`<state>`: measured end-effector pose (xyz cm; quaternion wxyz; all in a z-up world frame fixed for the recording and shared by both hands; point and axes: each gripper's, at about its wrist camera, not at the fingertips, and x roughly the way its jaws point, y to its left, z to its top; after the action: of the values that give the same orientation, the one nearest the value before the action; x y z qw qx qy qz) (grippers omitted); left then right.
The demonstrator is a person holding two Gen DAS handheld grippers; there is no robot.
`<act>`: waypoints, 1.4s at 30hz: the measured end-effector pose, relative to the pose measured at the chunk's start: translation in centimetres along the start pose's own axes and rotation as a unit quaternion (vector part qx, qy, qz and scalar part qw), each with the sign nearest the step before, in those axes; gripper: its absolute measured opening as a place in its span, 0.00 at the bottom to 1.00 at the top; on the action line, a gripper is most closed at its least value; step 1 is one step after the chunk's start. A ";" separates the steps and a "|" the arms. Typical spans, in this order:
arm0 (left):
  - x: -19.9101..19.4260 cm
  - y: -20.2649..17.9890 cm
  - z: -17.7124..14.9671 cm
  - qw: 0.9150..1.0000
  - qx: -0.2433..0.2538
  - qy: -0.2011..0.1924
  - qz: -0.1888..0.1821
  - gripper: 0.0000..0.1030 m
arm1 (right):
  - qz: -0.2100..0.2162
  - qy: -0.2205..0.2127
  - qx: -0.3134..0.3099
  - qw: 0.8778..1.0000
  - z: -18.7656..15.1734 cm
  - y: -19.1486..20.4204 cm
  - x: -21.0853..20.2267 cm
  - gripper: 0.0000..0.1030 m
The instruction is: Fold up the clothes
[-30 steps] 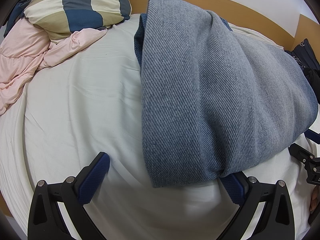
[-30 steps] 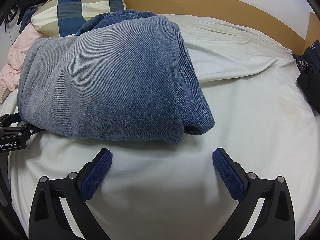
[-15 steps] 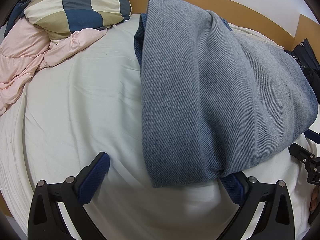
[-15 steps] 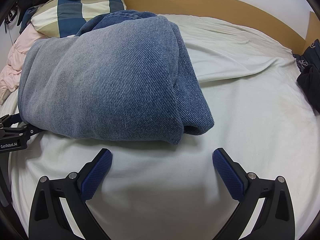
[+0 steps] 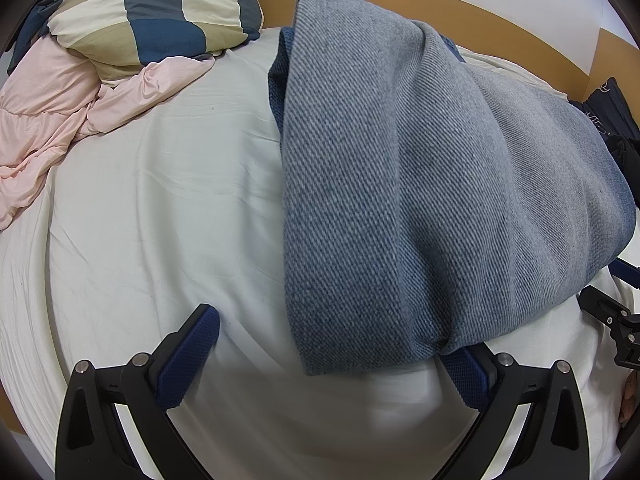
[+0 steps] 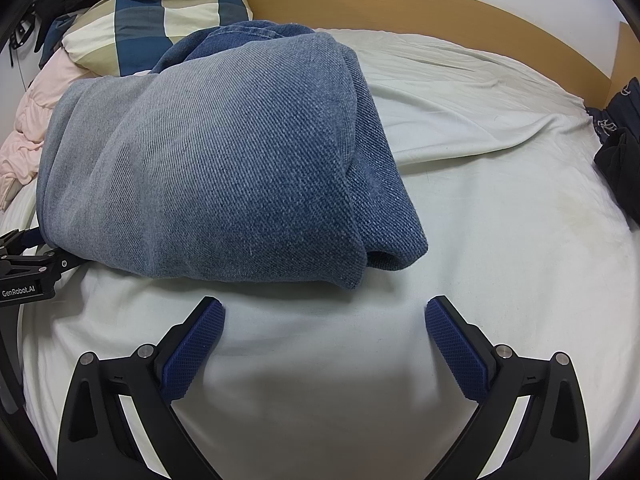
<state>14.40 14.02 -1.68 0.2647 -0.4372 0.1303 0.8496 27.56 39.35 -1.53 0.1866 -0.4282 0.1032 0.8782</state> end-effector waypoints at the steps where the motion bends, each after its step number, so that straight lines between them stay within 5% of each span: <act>1: 0.0 0.0 0.0 1.000 0.000 0.000 0.000 1.00 | 0.000 0.000 0.000 1.000 0.0 0.1 0.0 1.00; 42: 0.0 -0.1 0.0 1.000 0.000 0.000 0.000 1.00 | 0.003 -0.001 0.003 1.000 -1.1 3.0 -1.5 1.00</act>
<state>14.44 14.06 -1.65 0.2644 -0.4373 0.1302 0.8497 27.95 35.93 -0.95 0.1852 -0.4266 0.1069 0.8788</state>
